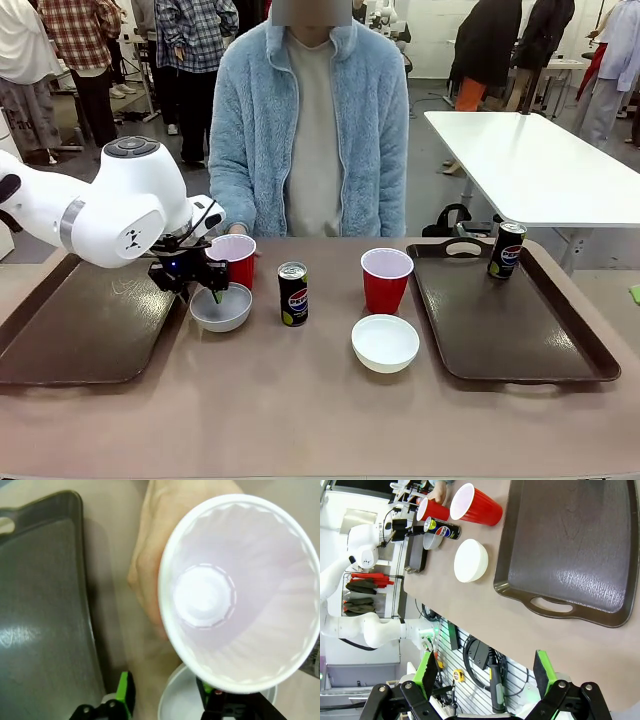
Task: Prepare tableware on both trays.
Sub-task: Pick up a Picnic Bowl from the table and place it on a Handle tray.
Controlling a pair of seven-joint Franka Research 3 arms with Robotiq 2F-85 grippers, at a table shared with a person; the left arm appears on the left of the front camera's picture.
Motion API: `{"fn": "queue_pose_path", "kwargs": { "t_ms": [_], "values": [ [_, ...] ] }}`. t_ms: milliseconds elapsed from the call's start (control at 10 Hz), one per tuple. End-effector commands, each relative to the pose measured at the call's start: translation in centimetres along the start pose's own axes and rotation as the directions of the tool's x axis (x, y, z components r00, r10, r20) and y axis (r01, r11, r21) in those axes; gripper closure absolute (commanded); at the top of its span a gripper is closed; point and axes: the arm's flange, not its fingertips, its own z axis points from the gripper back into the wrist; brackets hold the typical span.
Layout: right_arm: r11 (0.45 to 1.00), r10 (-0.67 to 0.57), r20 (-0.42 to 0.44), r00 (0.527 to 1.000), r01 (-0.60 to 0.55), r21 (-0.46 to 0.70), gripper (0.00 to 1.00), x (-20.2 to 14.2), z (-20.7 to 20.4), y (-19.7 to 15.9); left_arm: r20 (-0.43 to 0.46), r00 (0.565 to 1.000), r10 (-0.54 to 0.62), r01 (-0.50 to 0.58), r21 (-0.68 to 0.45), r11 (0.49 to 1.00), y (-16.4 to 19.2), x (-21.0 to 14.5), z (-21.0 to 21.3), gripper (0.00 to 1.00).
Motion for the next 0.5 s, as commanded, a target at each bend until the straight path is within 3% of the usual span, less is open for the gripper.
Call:
{"fn": "queue_pose_path", "kwargs": {
  "t_ms": [0,100,300,400],
  "values": [
    [0.999,0.016,0.011,1.000,-0.016,0.027,0.00,0.17,-0.04,-0.11,-0.011,0.999,0.040,-0.040,0.018,0.999,-0.70,0.36,0.17,1.00],
    [0.999,0.016,0.011,1.000,-0.016,0.027,0.00,0.17,-0.04,-0.11,-0.015,0.999,0.037,-0.037,0.023,0.999,-0.64,0.34,0.24,0.80],
    [0.999,0.016,0.011,1.000,-0.016,0.027,0.00,0.17,-0.04,-0.11,-0.033,0.999,0.032,-0.031,0.032,0.999,-0.53,0.30,0.36,1.00],
    [0.999,0.016,0.011,1.000,-0.016,0.027,0.00,0.17,-0.04,-0.11,-0.043,0.999,0.025,-0.024,0.035,0.999,-0.43,0.21,0.51,1.00]
  ]
}}
